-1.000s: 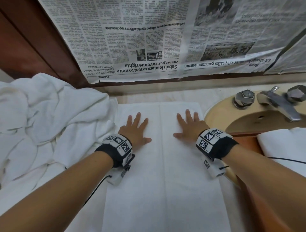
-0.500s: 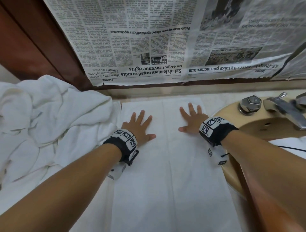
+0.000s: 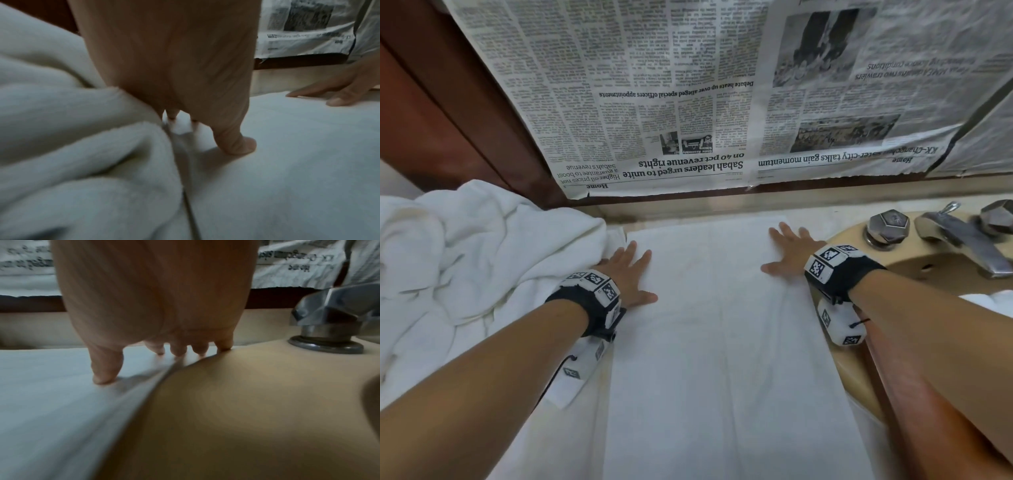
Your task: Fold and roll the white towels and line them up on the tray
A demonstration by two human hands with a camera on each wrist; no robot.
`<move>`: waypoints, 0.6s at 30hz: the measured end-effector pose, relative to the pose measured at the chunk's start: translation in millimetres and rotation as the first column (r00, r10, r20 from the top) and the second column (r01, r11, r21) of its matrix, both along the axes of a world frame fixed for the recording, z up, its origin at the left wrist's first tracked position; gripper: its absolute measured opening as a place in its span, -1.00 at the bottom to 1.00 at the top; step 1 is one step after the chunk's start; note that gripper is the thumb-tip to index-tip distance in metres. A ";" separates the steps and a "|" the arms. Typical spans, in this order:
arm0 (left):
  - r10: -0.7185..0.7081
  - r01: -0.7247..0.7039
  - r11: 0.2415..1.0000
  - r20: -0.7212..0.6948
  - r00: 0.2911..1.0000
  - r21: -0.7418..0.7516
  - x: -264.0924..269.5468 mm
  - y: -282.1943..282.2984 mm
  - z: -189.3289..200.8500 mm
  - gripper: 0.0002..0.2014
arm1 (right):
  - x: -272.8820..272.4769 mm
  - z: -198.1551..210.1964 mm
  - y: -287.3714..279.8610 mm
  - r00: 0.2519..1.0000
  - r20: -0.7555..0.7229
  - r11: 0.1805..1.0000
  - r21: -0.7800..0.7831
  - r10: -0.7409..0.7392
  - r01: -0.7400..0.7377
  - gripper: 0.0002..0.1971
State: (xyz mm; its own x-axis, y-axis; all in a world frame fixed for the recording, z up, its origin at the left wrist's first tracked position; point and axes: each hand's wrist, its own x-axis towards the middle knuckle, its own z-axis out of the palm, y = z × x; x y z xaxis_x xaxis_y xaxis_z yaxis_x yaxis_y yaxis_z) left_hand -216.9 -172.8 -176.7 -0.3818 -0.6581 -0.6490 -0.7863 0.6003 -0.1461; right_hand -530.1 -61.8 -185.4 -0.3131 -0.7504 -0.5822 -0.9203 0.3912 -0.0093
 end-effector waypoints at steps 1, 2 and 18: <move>-0.003 0.003 1.000 -0.001 1.000 -0.004 -0.4 -3.4 -1.2 -0.04 | -2.7 -0.2 -1.3 1.000 0.003 1.000 0.002 -0.005 0.005 -0.05; -0.008 0.008 1.000 0.002 1.000 -0.012 -1.8 -7.1 -2.7 -0.05 | -4.3 0.5 -2.5 1.000 0.004 1.000 0.002 -0.009 0.009 -0.04; -0.177 0.181 0.980 0.049 0.983 -0.087 32.3 63.3 -11.8 0.12 | 67.8 -4.1 73.4 0.980 -0.200 0.999 0.038 0.023 -0.016 -0.01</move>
